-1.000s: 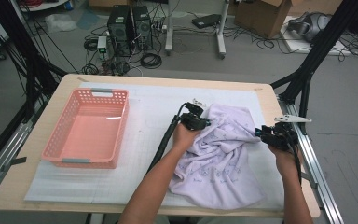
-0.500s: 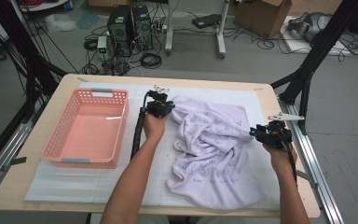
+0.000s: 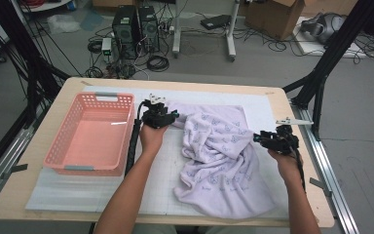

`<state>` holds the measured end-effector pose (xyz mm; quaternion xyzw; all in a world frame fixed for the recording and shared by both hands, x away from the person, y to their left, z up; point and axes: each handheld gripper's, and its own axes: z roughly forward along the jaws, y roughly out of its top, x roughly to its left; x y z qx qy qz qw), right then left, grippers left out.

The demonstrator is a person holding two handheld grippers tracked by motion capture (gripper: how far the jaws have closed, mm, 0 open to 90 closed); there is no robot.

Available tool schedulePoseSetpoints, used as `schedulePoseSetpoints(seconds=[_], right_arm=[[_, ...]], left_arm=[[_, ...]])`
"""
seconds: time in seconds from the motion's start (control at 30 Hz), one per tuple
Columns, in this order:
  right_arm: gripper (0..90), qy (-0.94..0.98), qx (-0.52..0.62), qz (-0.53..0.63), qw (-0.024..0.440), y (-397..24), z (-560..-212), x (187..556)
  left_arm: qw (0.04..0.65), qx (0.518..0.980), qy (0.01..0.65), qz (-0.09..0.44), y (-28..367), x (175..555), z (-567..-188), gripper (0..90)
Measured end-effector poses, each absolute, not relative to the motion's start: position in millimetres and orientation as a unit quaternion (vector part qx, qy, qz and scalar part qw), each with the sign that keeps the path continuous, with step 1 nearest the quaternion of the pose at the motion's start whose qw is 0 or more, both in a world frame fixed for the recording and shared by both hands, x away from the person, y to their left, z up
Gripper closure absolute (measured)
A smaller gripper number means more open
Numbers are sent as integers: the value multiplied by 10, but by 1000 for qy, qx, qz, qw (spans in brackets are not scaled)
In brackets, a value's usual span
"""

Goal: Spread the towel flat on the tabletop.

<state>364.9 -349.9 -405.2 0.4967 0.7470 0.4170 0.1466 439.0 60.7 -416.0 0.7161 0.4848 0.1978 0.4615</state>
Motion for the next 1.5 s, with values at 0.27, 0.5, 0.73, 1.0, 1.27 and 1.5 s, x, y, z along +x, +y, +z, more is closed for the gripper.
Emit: schedulePoseSetpoints(seconds=[0.27, 0.5, 0.73, 1.0, 1.27, 1.5], right_arm=[[854, 795, 461, 372, 129, -3062, -4259, 3830], [877, 800, 438, 306, 273, -3099, -4010, 4118], [868, 725, 504, 236, 407, -3384, -3856, 4268], [649, 727, 498, 340, 328, -3347, -3871, 4129], [585, 741, 461, 395, 287, -3333, -3838, 3728], [583, 758, 445, 388, 276, -3350, -3909, 3550]], left_arm=[[483, 713, 468, 196, 595, 4258, -4172, 535], [478, 726, 462, 176, 587, 4220, -4211, 498], [487, 745, 431, 151, 508, 4123, -4261, 514], [497, 763, 400, 102, 416, 4011, -4335, 505], [473, 799, 368, 57, 163, 3888, -4460, 464], [442, 798, 400, 87, 141, 3908, -4485, 800]])
